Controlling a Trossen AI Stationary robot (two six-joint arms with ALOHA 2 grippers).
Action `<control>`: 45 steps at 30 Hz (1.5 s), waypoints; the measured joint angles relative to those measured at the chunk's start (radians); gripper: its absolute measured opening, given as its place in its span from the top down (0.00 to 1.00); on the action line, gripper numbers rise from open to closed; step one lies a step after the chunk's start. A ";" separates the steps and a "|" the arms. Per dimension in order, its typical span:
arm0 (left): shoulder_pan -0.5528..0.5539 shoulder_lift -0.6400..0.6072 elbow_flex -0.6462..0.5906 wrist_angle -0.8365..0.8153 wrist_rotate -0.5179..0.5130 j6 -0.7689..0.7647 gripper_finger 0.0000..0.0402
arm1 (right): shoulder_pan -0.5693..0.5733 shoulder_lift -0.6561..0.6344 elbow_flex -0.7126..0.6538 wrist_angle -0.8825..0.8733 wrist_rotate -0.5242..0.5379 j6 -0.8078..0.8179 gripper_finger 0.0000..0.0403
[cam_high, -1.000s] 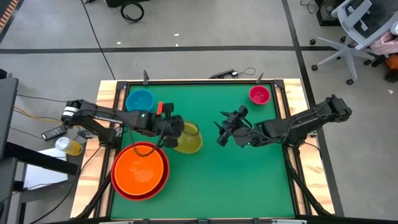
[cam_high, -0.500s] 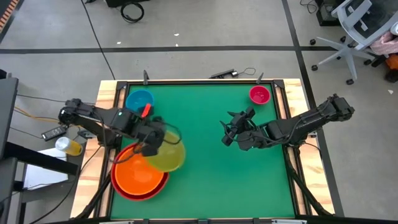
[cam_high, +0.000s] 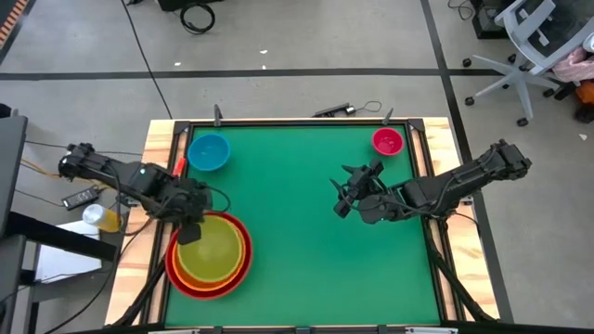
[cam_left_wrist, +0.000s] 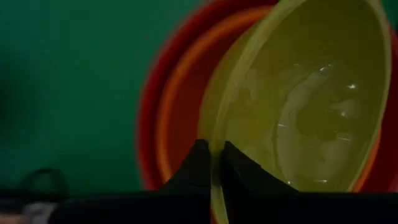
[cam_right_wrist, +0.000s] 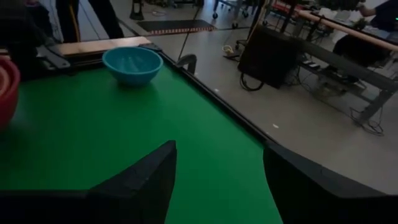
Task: Nest bowls inside each other
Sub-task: Stack the green bowl on top of the orange bowl, then stack the blue bowl on top of the green bowl
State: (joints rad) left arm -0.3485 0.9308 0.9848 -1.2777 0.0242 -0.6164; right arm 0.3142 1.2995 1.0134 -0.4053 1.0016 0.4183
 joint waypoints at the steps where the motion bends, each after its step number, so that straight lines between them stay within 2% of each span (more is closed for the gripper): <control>1: 0.000 -0.013 -0.040 0.036 0.031 -0.003 0.96 | -0.003 0.000 0.000 0.000 0.000 0.000 0.40; 4: 0.000 -0.030 -0.135 0.091 0.107 -0.044 0.96 | -0.019 0.005 0.000 -0.002 -0.020 0.001 0.40; 7: 0.000 -0.027 -0.216 0.106 0.165 -0.082 0.96 | -0.046 0.005 0.000 -0.033 -0.101 0.006 0.40; 11: 0.001 -0.028 -0.293 0.149 0.149 -0.121 0.94 | -0.080 0.006 0.000 -0.129 -0.146 0.088 0.41; 14: 0.004 -0.028 -0.320 0.167 0.127 -0.177 0.89 | -0.114 0.006 0.000 -0.206 -0.174 0.123 0.41; 20: 0.004 -0.028 -0.297 0.156 0.124 -0.209 0.67 | -0.261 0.006 0.000 -0.330 -0.384 0.133 0.43; 25: 0.004 -0.029 -0.228 0.134 0.101 -0.230 0.50 | -0.361 0.006 -0.001 -0.355 -0.405 0.126 0.44; 30: 0.003 -0.028 -0.175 0.132 0.099 -0.229 0.45 | -0.402 0.006 -0.002 -0.338 -0.438 0.124 0.44; 33: 0.003 -0.028 -0.152 0.113 0.080 -0.228 0.45 | -0.399 0.006 -0.031 -0.241 -0.441 0.132 0.44; 39: 0.006 -0.027 -0.138 0.131 -0.037 -0.177 0.45 | -0.361 0.033 -0.200 0.242 -0.597 0.085 0.45; 42: 0.033 -0.026 -0.138 0.140 -0.038 -0.149 0.45 | -0.349 0.074 -0.252 0.438 -0.630 0.080 0.45; 45: 0.085 -0.028 -0.138 0.139 -0.058 -0.097 0.47 | -0.346 0.139 -0.261 0.557 -0.629 0.103 0.45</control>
State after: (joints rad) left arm -0.2634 0.9032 0.8470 -1.1386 -0.0337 -0.7131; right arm -0.0322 1.4387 0.7521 0.1520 0.3727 0.5208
